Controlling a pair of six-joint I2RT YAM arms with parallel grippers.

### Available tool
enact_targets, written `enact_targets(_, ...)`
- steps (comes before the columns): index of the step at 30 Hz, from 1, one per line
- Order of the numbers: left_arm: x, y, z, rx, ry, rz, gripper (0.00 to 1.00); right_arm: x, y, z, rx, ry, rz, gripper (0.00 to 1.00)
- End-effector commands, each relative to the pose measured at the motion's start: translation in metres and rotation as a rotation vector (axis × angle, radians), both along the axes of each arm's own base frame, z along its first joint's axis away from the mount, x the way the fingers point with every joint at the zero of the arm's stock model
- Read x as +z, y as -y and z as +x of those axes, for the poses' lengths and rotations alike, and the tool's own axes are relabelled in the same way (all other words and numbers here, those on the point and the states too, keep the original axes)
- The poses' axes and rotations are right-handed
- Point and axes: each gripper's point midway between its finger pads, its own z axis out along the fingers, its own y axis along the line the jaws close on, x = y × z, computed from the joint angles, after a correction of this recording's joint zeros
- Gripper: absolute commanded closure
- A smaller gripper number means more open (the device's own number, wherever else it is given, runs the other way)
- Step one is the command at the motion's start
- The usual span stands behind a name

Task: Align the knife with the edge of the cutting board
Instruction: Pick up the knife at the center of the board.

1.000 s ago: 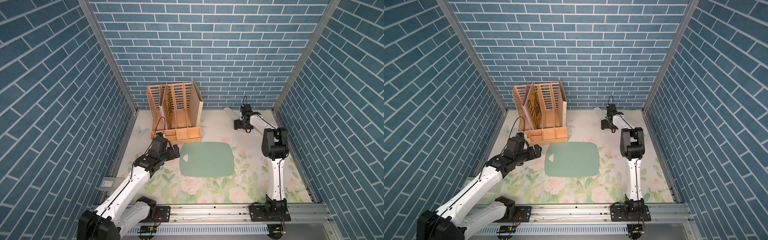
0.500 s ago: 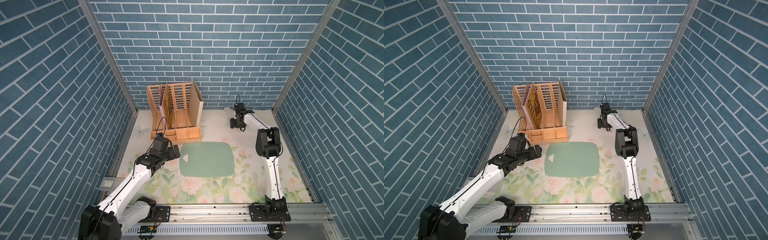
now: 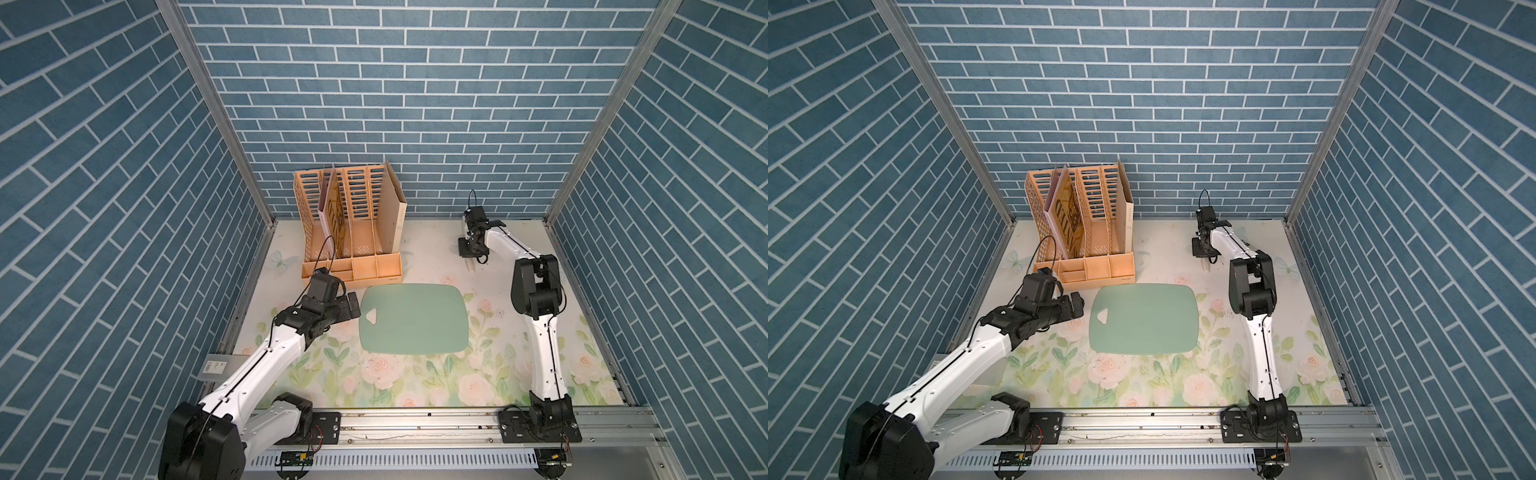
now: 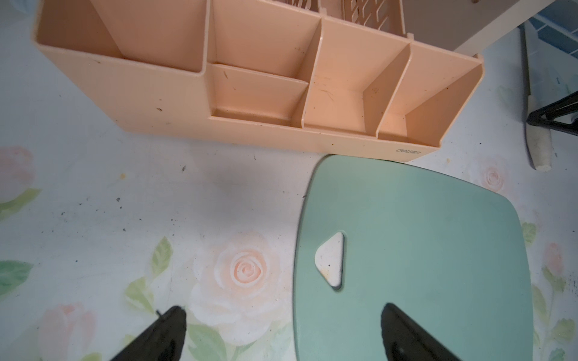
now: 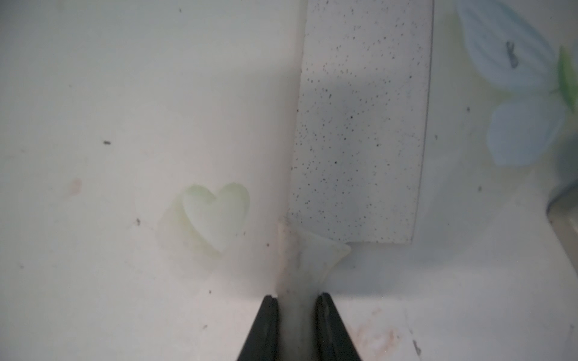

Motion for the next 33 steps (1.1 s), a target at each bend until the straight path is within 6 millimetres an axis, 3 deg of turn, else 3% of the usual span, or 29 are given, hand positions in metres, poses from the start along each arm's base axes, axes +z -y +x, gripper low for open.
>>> enact_targets(1,0.010,0.001,0.007,-0.035,-0.008,0.031,0.00,0.027,0.003,-0.020,-0.052,-0.001,0.018,1.00)
enact_targets(5,0.018,-0.002,0.011,-0.081,-0.009,0.105,0.00,0.046,0.011,-0.044,-0.084,0.009,0.026,1.00)
enact_targets(7,0.022,-0.005,0.011,-0.099,-0.005,0.139,0.01,0.049,0.013,-0.066,-0.097,0.005,0.060,1.00)
enact_targets(16,0.024,0.003,0.003,-0.123,0.046,0.068,0.00,0.036,0.037,-0.208,-0.152,-0.037,0.127,1.00)
enact_targets(22,0.021,0.001,0.004,-0.113,0.050,0.070,0.01,0.008,0.048,-0.286,-0.174,-0.126,0.147,1.00)
enact_targets(25,0.019,0.001,0.004,-0.113,0.045,0.072,0.00,0.005,0.047,-0.303,-0.175,-0.110,0.146,1.00)
enact_targets(33,0.020,-0.001,0.004,-0.101,0.047,0.076,0.00,0.021,0.034,-0.301,-0.183,-0.071,0.164,1.00)
